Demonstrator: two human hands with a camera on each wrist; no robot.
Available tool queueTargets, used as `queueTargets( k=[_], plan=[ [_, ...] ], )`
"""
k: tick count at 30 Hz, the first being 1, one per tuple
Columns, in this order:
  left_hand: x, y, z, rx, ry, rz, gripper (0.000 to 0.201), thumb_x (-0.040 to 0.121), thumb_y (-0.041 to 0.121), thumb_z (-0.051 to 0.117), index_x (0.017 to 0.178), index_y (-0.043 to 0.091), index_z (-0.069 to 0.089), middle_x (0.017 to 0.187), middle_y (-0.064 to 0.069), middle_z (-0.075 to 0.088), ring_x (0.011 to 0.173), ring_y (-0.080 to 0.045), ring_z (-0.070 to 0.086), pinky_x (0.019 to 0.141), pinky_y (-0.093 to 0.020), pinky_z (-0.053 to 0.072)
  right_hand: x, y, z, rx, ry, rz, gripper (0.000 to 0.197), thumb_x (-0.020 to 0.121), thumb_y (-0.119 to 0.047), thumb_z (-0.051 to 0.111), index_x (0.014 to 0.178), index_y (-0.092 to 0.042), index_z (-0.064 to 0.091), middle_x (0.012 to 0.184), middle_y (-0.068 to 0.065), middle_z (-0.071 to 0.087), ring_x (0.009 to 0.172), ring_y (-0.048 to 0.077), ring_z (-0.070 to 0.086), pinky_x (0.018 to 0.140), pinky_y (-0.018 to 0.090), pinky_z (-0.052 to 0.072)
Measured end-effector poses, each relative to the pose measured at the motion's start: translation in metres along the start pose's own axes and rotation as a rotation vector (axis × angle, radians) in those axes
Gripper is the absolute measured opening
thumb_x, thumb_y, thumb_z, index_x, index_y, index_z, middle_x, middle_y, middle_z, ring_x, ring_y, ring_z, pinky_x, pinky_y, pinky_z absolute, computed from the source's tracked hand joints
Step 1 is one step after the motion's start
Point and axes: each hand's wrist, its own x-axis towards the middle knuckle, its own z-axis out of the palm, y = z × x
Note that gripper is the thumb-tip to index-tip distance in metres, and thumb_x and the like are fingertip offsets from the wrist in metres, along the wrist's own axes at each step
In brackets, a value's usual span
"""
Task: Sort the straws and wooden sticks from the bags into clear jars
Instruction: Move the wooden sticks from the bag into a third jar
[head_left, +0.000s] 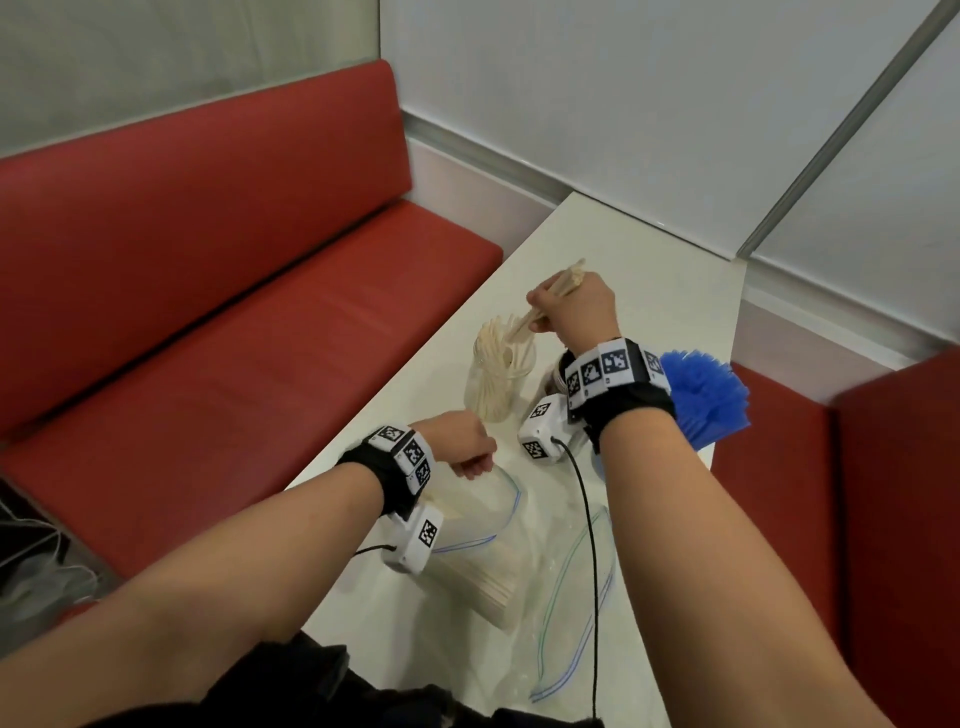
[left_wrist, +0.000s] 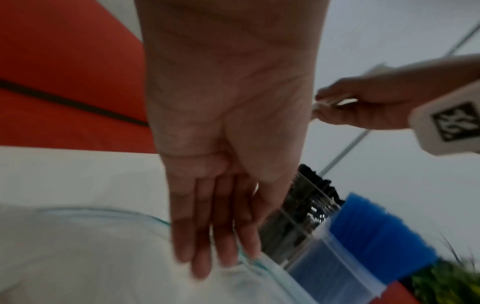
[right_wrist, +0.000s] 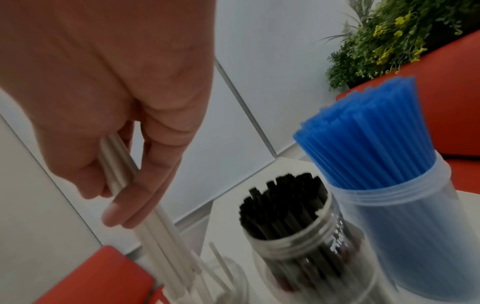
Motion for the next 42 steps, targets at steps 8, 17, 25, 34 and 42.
queueTargets(
  k=[8, 17, 25, 34, 42],
  plan=[
    [0.005, -0.026, 0.025, 0.772, -0.137, 0.038, 0.026, 0.093, 0.006, 0.054, 0.115, 0.001, 0.067, 0.118, -0.015, 0.065, 0.111, -0.03, 0.06, 0.095, -0.037, 0.048, 0.009, 0.049, 0.048, -0.052, -0.084, 0.194, 0.018, 0.089, -0.008, 0.073, 0.103, 0.001, 0.066, 0.098, 0.015, 0.07, 0.068, 0.022, 0.071, 0.044, 0.012, 0.046],
    [0.006, -0.049, 0.048, 1.141, -0.151, 0.13, 0.031, 0.101, 0.014, 0.039, 0.128, 0.019, 0.052, 0.132, -0.008, 0.047, 0.118, -0.03, 0.046, 0.096, -0.039, 0.039, 0.003, 0.056, 0.05, 0.02, 0.003, 0.124, 0.045, 0.085, -0.002, 0.073, 0.126, -0.011, 0.057, 0.109, 0.009, 0.054, 0.059, 0.016, 0.064, 0.075, 0.034, 0.061],
    [0.005, -0.046, 0.052, 1.085, -0.175, 0.207, 0.016, 0.096, 0.008, 0.044, 0.105, 0.015, 0.054, 0.116, -0.011, 0.055, 0.078, -0.02, 0.045, 0.068, -0.027, 0.032, -0.015, 0.051, 0.048, 0.071, 0.053, 0.096, 0.023, 0.092, -0.001, 0.05, 0.11, -0.01, 0.061, 0.079, 0.006, 0.064, 0.056, 0.018, 0.064, 0.054, 0.031, 0.054],
    [0.003, -0.037, 0.057, 0.902, -0.118, -0.008, 0.03, 0.102, 0.012, 0.038, 0.123, 0.001, 0.056, 0.127, -0.016, 0.057, 0.103, -0.028, 0.055, 0.089, -0.033, 0.042, -0.075, 0.07, 0.071, -0.037, -0.699, 0.235, 0.024, 0.094, 0.004, 0.042, 0.092, -0.012, 0.059, 0.077, 0.012, 0.066, 0.059, 0.021, 0.061, 0.056, 0.035, 0.055],
    [0.003, -0.033, 0.037, 0.758, -0.005, 0.003, 0.036, 0.102, 0.014, 0.039, 0.135, 0.006, 0.051, 0.133, -0.016, 0.057, 0.121, -0.031, 0.054, 0.101, -0.035, 0.038, -0.095, 0.111, 0.075, -0.494, -0.737, 0.158, 0.028, 0.091, -0.018, 0.063, 0.117, -0.017, 0.052, 0.098, 0.002, 0.062, 0.088, 0.021, 0.06, 0.08, 0.033, 0.048]
  ],
)
